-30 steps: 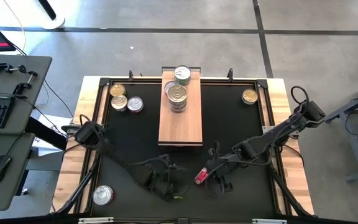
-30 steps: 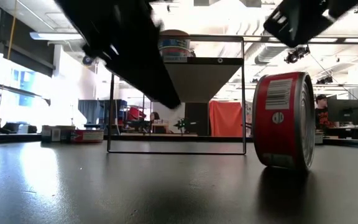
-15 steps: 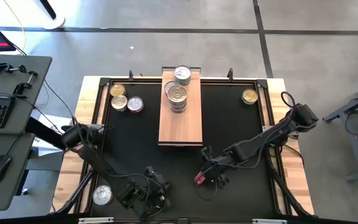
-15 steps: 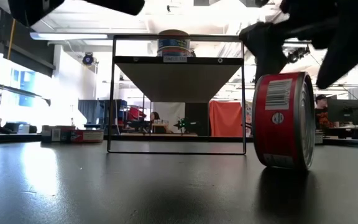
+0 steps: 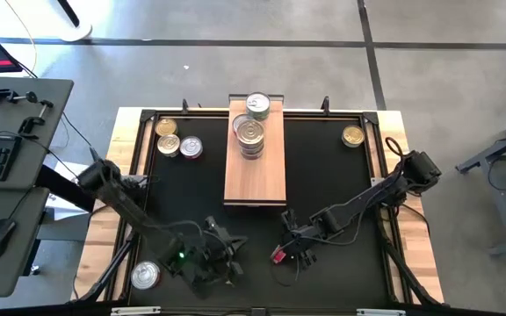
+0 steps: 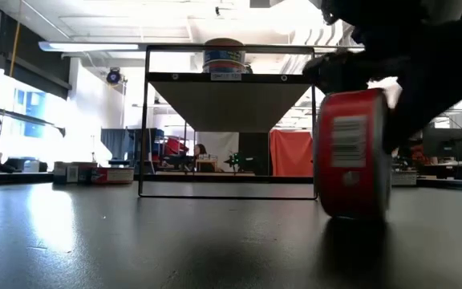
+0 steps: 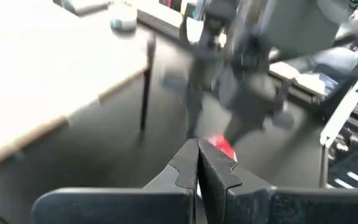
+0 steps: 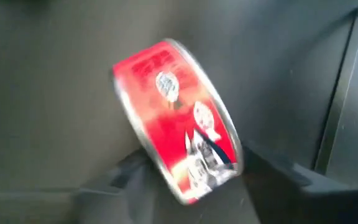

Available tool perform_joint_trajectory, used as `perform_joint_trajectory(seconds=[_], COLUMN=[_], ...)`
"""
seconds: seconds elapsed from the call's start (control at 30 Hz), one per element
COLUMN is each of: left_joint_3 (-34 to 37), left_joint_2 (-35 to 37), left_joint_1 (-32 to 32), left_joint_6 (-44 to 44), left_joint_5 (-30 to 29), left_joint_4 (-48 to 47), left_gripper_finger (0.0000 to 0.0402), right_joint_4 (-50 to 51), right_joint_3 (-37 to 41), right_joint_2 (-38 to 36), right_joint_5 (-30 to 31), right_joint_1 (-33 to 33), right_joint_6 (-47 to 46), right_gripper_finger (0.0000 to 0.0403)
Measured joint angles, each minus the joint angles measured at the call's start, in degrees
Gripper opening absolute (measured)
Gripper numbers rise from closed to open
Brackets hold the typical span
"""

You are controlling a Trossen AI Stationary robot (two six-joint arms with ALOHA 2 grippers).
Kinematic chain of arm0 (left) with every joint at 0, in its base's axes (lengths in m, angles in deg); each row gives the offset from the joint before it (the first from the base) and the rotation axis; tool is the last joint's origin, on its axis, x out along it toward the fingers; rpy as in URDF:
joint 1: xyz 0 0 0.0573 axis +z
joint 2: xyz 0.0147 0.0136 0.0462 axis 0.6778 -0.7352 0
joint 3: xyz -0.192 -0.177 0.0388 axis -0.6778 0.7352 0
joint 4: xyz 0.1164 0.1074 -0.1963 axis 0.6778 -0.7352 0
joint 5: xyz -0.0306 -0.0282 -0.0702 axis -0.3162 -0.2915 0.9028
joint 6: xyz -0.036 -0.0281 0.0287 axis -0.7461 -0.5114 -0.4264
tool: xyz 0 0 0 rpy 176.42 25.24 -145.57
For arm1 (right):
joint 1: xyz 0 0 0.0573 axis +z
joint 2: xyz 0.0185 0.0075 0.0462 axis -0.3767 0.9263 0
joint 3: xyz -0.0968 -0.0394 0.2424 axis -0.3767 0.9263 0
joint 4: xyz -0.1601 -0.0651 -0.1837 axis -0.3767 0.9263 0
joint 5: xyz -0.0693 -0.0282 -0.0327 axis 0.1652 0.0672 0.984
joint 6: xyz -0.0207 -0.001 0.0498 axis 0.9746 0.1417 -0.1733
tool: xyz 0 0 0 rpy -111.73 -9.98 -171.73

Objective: Stack canned seafood by type on shelf
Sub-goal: Stack the red tuna can on top of the red tuna can on the shelf

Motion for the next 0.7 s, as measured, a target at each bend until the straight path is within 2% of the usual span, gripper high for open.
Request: perform_joint_trajectory(seconds=[0.17, 0.3, 0.4, 0.47, 0.57, 0.7], left_joint_3=[0.0, 0.0, 0.0, 0.0, 0.0, 0.0], left_joint_2=[8.0, 15.4, 20.7, 23.5, 27.3, 30.2], left_joint_1=[1.4, 2.1, 2.3, 2.5, 2.5, 2.6], left_joint_6=[11.0, 17.1, 24.1, 29.1, 34.6, 37.3], left_joint_5=[-2.6, -4.2, -5.6, -5.9, -6.2, -7.2], left_joint_4=[-0.3, -0.3, -0.3, -0.5, -1.4, -7.3], left_gripper_finger=[0.0, 0.0, 0.0, 0.0, 0.0, 0.0], right_joint_4=[-1.3, 3.8, 5.9, 6.3, 7.1, 11.4], right_joint_3=[-0.5, -4.9, -9.9, -13.7, -19.5, -28.1], right_joint_2=[0.0, -0.6, -3.5, -5.7, -7.6, -7.2], right_joint_5=[-1.0, -3.0, -1.9, 0.8, 9.3, 19.2], right_joint_1=[0.0, 0.0, 0.2, 0.5, 0.4, -1.9], right_joint_6=[-0.3, -2.6, -2.2, -1.2, 0.8, 5.5], right_gripper_finger=[0.0119, 0.0119, 0.0119, 0.0119, 0.0119, 0.0119])
